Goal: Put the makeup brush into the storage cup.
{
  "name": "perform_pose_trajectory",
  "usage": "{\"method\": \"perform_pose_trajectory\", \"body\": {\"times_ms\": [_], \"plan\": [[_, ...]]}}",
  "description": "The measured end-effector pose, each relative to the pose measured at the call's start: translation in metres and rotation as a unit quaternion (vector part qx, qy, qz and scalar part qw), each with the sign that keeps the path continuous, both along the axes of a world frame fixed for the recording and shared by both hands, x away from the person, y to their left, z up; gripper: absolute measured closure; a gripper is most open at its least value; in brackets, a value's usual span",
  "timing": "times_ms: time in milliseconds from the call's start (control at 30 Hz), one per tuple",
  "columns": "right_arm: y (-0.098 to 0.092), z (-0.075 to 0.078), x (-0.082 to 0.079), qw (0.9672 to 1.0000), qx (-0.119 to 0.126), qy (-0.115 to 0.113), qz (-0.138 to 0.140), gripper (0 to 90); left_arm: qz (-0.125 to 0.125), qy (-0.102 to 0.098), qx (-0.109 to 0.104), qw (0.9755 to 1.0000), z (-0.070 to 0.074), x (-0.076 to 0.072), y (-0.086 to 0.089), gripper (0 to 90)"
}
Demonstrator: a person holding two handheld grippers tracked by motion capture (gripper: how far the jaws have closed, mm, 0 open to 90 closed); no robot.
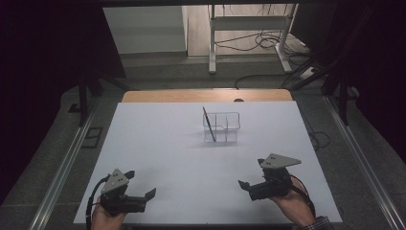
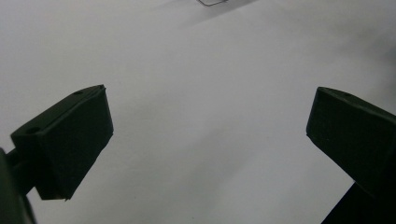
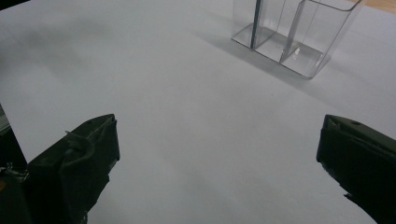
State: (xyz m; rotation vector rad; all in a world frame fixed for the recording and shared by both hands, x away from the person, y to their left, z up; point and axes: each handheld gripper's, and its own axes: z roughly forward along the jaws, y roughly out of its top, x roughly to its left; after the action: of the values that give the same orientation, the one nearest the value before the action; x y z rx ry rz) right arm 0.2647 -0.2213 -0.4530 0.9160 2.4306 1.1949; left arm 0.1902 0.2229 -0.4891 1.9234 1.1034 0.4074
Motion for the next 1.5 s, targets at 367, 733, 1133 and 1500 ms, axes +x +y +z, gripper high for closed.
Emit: {"method": "perform_pose_trajectory", "body": {"times_ms": [367, 733, 1133, 1500], "plan": [[-0.008, 0.001, -0.006, 0.9999, 0.004, -0.001, -0.009, 0.0, 0.001, 0.0, 0.0, 1.0, 0.0, 0.0, 0.0, 1.2], [-0.017, 0.001, -0.011, 0.9998, 0.001, -0.006, -0.02, 0.0, 0.002, 0.0, 0.0, 1.0, 0.0, 0.0, 0.0, 1.2], [-0.031, 0.001, -0.017, 0.9994, 0.001, -0.009, -0.034, 0.0, 0.003, 0.0, 0.001, 1.0, 0.0, 0.0, 0.001, 1.3], [-0.045, -0.001, -0.024, 0.9988, 0.0, -0.009, -0.048, 0.0, 0.003, 0.0, 0.002, 1.0, 0.0, 0.001, 0.0, 1.3]]}}
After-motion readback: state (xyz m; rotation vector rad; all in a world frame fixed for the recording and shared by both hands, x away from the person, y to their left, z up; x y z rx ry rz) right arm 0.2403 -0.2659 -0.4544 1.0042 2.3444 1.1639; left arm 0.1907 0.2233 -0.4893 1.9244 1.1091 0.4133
